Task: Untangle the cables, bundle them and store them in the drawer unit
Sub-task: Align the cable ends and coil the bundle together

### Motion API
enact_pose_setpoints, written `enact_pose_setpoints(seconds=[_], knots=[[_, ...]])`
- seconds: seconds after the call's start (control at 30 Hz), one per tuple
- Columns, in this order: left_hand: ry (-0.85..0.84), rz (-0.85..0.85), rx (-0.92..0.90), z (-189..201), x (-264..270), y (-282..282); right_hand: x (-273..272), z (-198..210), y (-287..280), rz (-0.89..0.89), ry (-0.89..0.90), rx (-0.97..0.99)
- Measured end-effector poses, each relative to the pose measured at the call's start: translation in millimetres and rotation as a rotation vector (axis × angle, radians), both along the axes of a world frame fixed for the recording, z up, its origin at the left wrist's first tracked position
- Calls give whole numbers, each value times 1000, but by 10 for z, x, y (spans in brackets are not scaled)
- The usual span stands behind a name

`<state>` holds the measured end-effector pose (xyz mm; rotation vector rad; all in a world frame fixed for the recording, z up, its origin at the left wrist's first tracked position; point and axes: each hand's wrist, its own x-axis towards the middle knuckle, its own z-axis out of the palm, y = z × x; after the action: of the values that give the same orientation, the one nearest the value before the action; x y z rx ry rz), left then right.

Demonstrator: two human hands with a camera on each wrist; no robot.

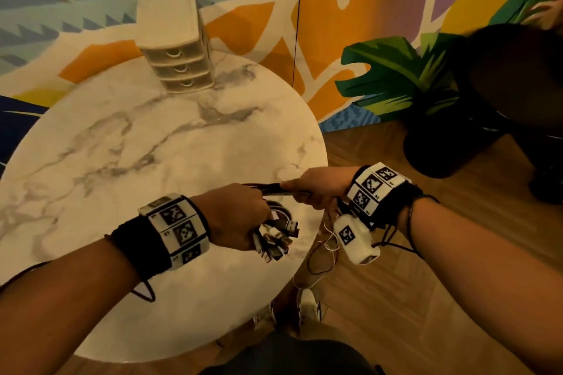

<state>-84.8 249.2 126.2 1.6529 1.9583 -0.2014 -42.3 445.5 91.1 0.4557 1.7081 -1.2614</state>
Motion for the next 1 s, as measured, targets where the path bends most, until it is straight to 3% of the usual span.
enact_pose_setpoints(seconds=[0.07,0.2,0.3,0.63,0.8,0.9,1.0], knots=[[35,-18,83,-12,-35,37,-38,67,-49,-77,36,-4],[122,101,252,79,-200,9,-92,137,-99,-257,128,-49],[82,70,376,98,-176,-85,-101,169,-54,-243,131,-62],[162,222,408,-24,-216,-125,-64,265,-152,-305,241,-142],[229,418,436,-49,-171,-78,-31,283,-133,-416,289,-209],[266,572,545,-64,-120,16,19,275,-138,-548,351,-416],[157,798,681,-63,-111,94,99,256,-129,-599,368,-578]])
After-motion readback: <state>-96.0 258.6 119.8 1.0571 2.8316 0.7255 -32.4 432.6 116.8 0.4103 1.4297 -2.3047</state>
